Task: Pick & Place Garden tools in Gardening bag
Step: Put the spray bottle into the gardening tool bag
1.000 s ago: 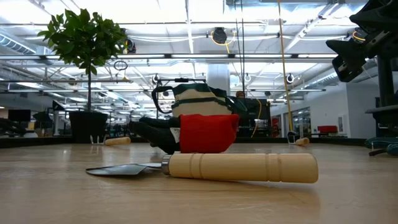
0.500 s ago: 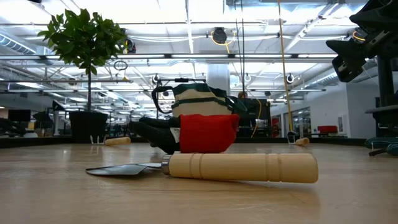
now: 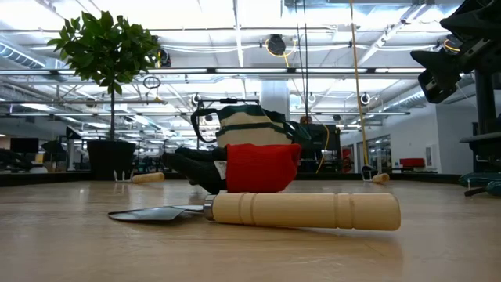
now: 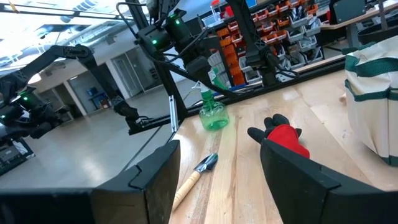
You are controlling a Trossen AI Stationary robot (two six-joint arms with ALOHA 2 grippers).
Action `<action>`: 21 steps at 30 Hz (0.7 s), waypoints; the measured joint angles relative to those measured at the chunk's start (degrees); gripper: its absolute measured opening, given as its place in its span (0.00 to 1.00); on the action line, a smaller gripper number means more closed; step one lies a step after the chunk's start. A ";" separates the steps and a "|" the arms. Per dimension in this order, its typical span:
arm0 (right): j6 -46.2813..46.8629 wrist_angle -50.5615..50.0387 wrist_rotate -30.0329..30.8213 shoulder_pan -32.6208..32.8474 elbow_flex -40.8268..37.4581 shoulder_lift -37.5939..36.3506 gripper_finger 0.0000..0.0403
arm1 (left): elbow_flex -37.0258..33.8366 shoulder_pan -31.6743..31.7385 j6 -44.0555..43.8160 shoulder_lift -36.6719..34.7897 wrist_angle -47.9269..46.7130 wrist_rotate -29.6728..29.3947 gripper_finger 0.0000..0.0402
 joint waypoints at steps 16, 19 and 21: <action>0.02 0.00 0.00 0.00 -0.02 0.00 0.53 | 9.55 7.72 16.00 -0.04 -2.21 -14.72 0.14; 0.02 -0.02 0.00 0.00 -0.02 0.02 0.53 | 13.11 9.70 20.61 -0.04 -2.10 -19.39 0.14; 0.02 -0.02 0.00 0.00 -0.02 0.00 0.53 | 15.44 11.06 23.89 -0.07 -1.65 -22.81 0.14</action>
